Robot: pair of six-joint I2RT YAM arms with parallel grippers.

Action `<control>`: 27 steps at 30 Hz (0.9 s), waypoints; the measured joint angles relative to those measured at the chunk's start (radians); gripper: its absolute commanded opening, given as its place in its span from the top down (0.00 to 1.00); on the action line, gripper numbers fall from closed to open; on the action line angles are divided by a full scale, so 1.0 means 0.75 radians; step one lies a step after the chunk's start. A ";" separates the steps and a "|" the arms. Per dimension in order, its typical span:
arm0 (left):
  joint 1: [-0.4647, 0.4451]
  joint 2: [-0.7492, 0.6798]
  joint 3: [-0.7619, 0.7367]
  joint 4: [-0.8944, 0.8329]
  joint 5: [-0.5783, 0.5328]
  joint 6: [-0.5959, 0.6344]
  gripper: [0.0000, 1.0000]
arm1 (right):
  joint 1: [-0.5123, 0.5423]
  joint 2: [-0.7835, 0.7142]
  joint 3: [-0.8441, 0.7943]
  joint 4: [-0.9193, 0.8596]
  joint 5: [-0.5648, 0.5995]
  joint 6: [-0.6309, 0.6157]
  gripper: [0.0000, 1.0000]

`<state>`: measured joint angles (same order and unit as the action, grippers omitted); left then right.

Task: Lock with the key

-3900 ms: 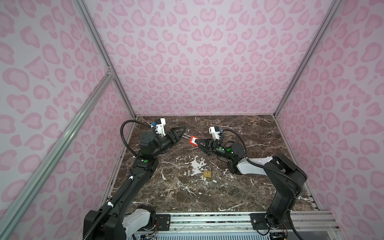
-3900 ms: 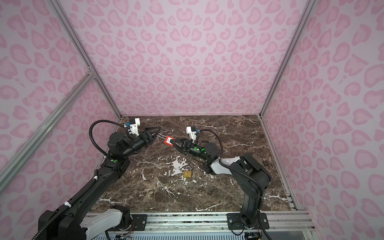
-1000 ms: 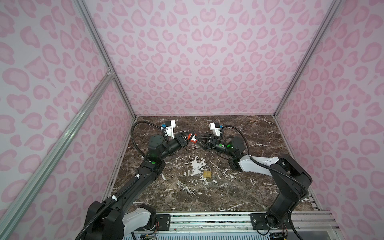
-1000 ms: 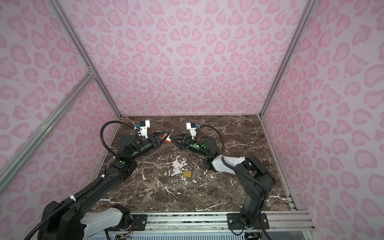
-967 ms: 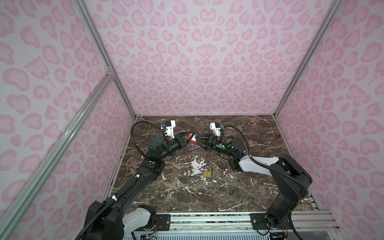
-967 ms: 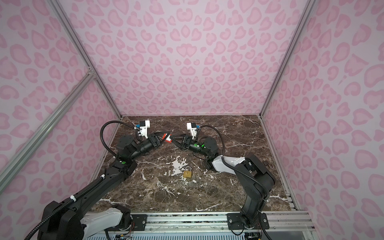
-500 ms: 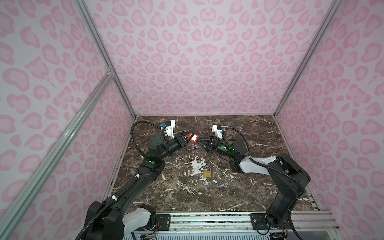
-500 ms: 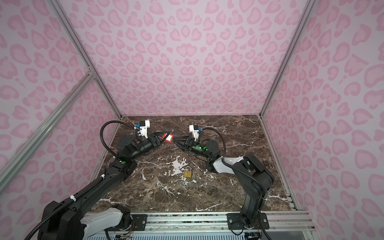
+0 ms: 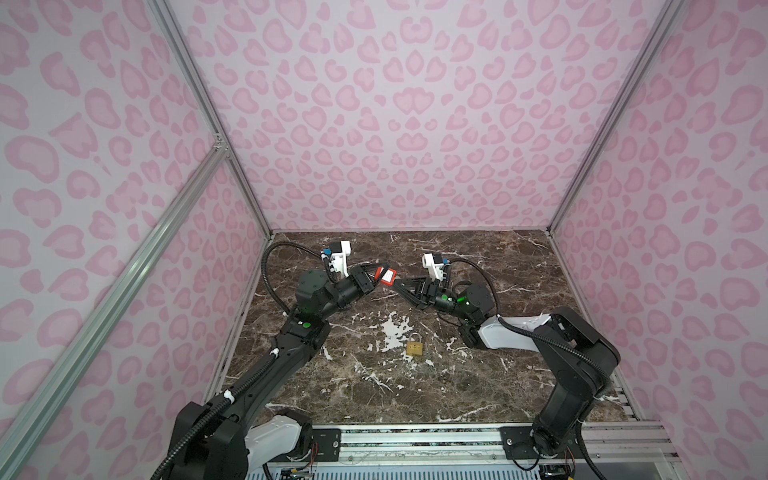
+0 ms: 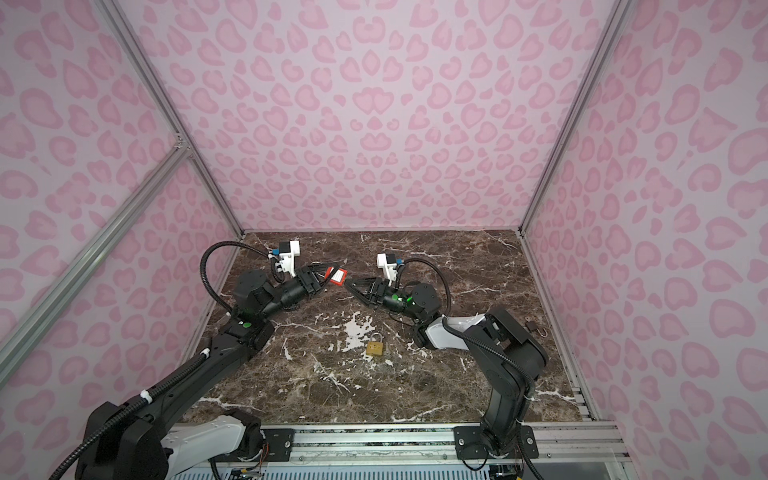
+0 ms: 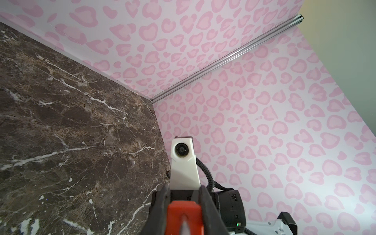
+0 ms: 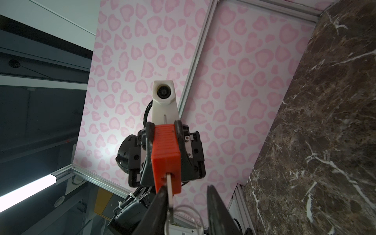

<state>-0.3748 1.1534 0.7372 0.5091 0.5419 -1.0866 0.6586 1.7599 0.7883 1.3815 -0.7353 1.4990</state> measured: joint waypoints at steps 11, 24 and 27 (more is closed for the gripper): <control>0.002 0.000 -0.008 -0.003 0.005 -0.016 0.96 | 0.001 -0.023 0.003 -0.003 0.003 -0.053 0.92; 0.002 -0.012 -0.028 0.054 0.042 -0.052 0.96 | 0.031 -0.178 -0.023 -0.212 0.045 -0.270 1.00; 0.005 -0.019 -0.047 0.077 0.048 -0.069 0.96 | 0.037 -0.222 -0.030 -0.301 0.068 -0.349 1.00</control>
<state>-0.3710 1.1389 0.7021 0.5667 0.5781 -1.1385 0.6861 1.5936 0.7662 1.1561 -0.6842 1.2369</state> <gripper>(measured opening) 0.234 0.063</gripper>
